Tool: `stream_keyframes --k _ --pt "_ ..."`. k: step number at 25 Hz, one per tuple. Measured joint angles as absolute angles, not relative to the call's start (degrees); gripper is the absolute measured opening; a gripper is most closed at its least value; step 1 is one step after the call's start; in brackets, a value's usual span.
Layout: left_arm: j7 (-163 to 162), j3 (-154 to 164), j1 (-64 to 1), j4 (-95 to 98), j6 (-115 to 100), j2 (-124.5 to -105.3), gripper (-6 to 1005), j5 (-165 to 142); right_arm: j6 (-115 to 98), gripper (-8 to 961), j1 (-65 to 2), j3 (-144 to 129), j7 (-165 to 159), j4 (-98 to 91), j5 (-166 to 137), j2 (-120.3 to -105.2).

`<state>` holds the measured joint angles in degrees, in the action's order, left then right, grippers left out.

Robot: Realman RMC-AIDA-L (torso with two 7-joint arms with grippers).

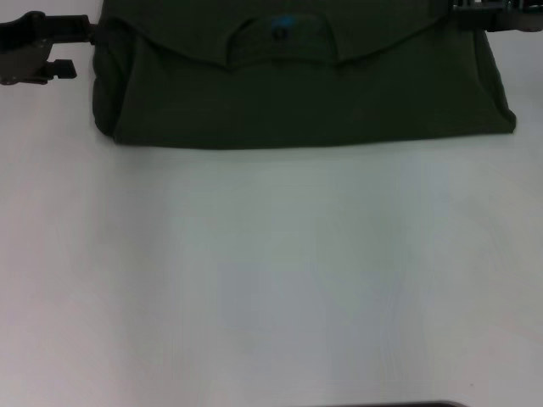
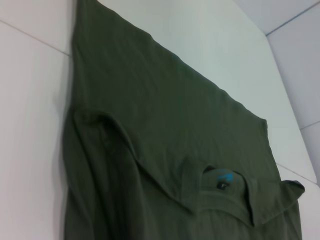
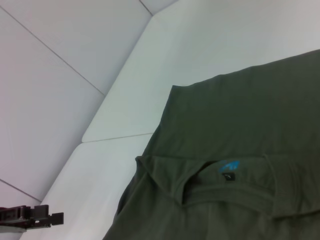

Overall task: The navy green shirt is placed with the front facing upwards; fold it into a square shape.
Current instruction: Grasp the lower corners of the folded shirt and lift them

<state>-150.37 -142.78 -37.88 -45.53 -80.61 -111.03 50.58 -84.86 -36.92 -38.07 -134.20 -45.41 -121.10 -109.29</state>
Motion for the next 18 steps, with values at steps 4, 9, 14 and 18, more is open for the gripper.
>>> stream_keyframes --k 4,9,14,18 --pt "-150.5 -142.3 -38.6 -44.3 -80.2 -110.20 823 49.8 -85.7 924 -36.9 -38.3 -135.5 -45.4 -121.1 -108.60" --pt "-151.4 -142.1 -40.8 -39.5 -77.5 -108.65 815 46.5 -86.7 923 -36.9 -38.6 -136.3 -45.4 -121.9 -107.98" --pt "-153.5 -142.0 -42.0 -36.7 -74.1 -109.17 807 42.6 -87.6 923 -36.8 -38.6 -138.2 -45.4 -124.9 -107.56" --pt "-153.9 -141.8 -43.0 -34.0 -71.9 -109.61 801 40.5 -87.9 923 -36.5 -38.1 -138.4 -45.4 -125.4 -107.56"
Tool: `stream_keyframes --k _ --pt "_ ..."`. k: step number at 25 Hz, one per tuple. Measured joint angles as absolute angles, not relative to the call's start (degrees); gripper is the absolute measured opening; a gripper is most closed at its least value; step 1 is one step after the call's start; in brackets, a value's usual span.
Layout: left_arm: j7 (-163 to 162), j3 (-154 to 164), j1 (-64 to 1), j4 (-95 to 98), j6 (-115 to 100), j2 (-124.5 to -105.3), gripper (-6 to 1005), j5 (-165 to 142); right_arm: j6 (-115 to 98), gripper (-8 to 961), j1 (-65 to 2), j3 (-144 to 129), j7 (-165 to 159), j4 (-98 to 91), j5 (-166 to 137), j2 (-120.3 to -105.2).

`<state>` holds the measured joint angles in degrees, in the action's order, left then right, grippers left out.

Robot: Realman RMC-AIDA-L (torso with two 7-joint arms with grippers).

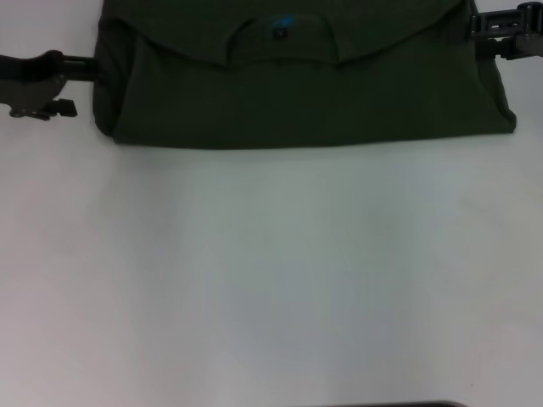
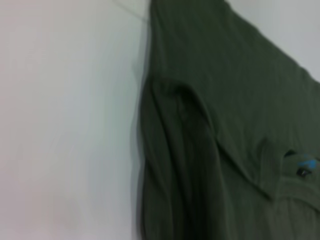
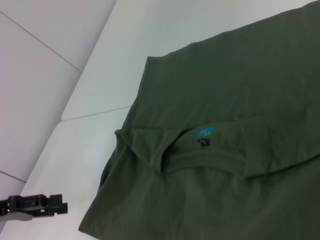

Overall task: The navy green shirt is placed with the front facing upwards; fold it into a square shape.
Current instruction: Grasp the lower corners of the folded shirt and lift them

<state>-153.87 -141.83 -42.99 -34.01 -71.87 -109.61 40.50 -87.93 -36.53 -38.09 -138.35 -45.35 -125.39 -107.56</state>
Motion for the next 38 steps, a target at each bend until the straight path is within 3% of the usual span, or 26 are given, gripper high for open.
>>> stream_keyframes --k 20,33,38 --pt "-154.0 -138.3 -44.3 -32.8 -67.9 -113.44 769 38.7 -87.9 922 -36.4 -38.0 -138.3 -45.3 -125.4 -107.58" --pt "-154.2 -138.2 -45.7 -30.6 -66.6 -114.37 748 38.3 -88.0 921 -36.6 -38.0 -138.3 -45.3 -125.4 -107.58" --pt "-154.8 -136.1 -46.8 -29.7 -67.5 -113.58 740 38.3 -88.4 921 -36.7 -38.0 -138.2 -45.3 -125.3 -107.58"
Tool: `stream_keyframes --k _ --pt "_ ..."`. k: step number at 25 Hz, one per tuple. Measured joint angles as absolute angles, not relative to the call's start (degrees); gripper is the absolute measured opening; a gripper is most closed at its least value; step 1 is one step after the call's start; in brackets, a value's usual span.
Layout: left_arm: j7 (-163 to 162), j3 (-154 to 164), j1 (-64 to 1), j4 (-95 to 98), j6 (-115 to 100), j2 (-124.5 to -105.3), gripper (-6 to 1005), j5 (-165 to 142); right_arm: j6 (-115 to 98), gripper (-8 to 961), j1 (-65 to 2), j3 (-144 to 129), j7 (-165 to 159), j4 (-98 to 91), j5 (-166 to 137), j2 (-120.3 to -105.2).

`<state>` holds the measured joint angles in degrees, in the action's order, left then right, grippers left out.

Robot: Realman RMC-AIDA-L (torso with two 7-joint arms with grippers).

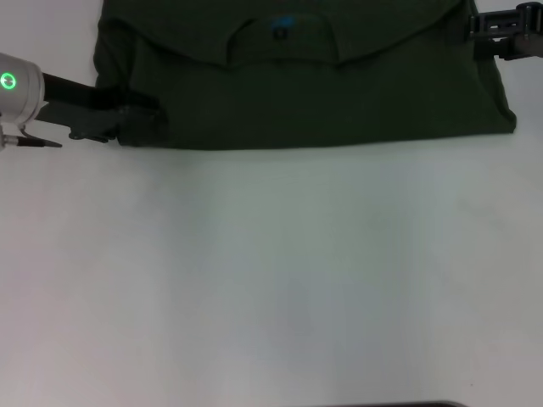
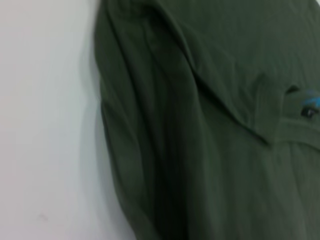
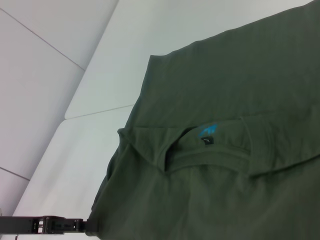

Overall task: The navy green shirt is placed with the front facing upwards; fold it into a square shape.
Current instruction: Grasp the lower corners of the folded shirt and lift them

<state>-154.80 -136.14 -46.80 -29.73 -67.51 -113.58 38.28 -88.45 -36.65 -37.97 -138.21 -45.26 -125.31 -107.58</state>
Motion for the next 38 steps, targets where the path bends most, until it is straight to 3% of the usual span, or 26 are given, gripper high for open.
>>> stream_keyframes --k 5,10,13,19,24,38 --pt "-155.4 -134.9 -47.3 -30.0 -67.8 -113.49 732 37.6 -88.8 921 -36.6 -38.0 -138.2 -45.3 -125.1 -107.57" --pt "-155.5 -134.5 -47.4 -30.1 -67.6 -113.52 497 37.5 -89.3 921 -36.8 -38.1 -138.3 -45.3 -125.3 -107.46" --pt "-155.6 -134.5 -47.4 -30.4 -67.9 -113.31 277 37.4 -89.5 920 -36.9 -38.4 -138.4 -45.3 -126.1 -106.96" --pt "-155.7 -134.5 -47.5 -30.5 -68.2 -113.00 154 37.0 -90.4 920 -38.4 -39.1 -141.7 -44.9 -137.3 -105.29" --pt "-155.5 -134.6 -47.9 -30.5 -68.8 -112.93 51 36.9 -90.4 920 -39.3 -38.9 -142.5 -44.5 -143.5 -105.11" --pt "-155.6 -134.7 -47.6 -30.6 -68.3 -113.15 40 36.9 -78.8 919 -39.7 -39.4 -142.8 -42.4 -149.2 -107.51"
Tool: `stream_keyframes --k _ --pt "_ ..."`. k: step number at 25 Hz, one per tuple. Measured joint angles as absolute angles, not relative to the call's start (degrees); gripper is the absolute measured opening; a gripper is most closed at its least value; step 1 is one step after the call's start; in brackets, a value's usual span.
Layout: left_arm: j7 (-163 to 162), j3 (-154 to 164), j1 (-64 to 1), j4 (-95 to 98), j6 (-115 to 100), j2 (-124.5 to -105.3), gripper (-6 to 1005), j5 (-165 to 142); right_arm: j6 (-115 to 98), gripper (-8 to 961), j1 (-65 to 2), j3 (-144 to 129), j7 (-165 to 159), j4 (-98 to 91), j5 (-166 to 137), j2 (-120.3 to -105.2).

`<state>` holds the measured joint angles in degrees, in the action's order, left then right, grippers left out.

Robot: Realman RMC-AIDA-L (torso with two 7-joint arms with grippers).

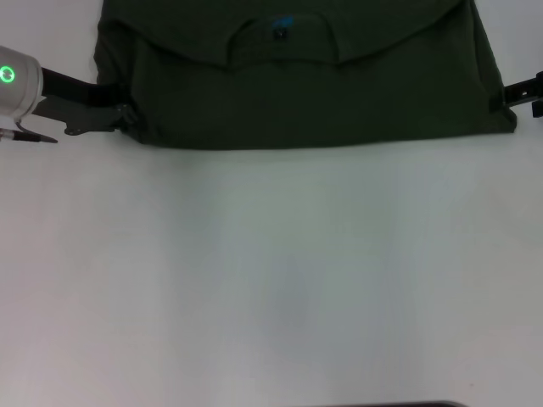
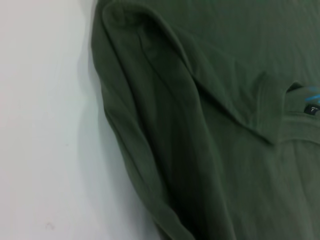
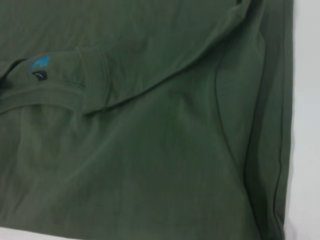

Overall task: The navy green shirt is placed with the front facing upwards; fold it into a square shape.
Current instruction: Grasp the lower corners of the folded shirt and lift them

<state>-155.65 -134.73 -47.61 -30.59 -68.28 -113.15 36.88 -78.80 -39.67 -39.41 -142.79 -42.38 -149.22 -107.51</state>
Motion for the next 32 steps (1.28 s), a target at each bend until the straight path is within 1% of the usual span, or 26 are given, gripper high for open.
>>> stream_keyframes --k 14,32 --pt "-155.7 -134.7 -47.6 -30.6 -68.0 -113.38 39 36.9 -72.9 919 -39.9 -38.8 -142.7 -37.6 -149.3 -108.29" --pt "-155.7 -134.9 -47.5 -30.6 -67.5 -113.46 42 36.9 -69.3 922 -40.6 -39.1 -142.7 -33.9 -146.5 -108.47"
